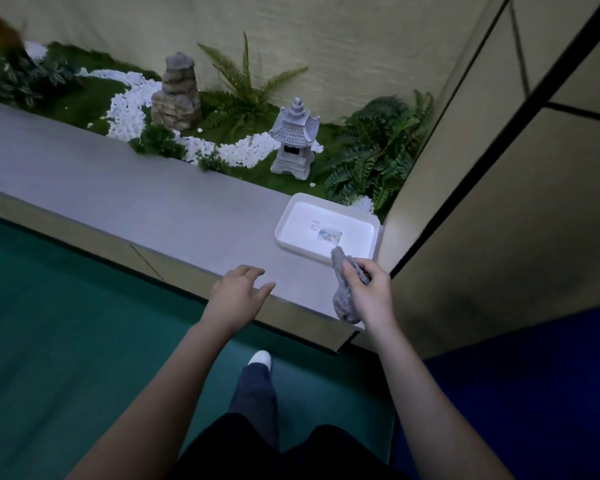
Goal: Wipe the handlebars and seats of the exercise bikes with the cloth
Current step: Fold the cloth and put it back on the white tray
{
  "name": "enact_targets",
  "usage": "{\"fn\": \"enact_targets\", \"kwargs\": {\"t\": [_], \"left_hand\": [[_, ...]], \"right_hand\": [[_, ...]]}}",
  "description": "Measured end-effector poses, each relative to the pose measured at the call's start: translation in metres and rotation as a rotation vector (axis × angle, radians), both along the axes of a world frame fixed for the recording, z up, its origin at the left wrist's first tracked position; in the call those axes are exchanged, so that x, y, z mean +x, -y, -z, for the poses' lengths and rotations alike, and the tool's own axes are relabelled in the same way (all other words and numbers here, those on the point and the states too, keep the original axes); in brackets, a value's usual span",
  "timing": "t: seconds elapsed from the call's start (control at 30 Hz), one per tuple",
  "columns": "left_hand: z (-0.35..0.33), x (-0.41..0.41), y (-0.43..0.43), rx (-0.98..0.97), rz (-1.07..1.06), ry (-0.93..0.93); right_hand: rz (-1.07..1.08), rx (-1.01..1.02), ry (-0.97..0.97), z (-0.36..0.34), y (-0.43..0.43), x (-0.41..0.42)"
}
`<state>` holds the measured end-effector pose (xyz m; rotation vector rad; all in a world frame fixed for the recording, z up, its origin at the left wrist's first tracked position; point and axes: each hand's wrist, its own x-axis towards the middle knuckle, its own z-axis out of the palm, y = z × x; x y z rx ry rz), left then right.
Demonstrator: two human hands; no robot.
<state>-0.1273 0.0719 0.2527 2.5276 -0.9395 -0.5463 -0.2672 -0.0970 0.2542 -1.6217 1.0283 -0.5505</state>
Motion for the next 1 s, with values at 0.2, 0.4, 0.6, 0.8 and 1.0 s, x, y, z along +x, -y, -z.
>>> {"fn": "enact_targets", "kwargs": {"t": [0.2,0.4,0.6,0.8,1.0], "left_hand": [[0.001,0.088,0.044,-0.041,0.07,-0.036],[-0.004,0.149,0.097,-0.178,0.121,-0.196],[-0.011,0.162,0.15,-0.397,0.069,-0.575],[-0.019,0.166,0.191,-0.474,-0.07,-1.021],[-0.017,0.164,0.218,-0.5,-0.162,-1.109]], "right_hand": [[0.095,0.0,0.015,-0.006,0.018,0.081],[0.173,-0.007,0.043,-0.016,0.034,0.15],[0.2,0.019,0.055,-0.023,0.052,0.186],[0.206,0.025,0.084,-0.027,0.079,0.209],[0.116,-0.017,0.083,-0.026,0.102,0.218]]}}
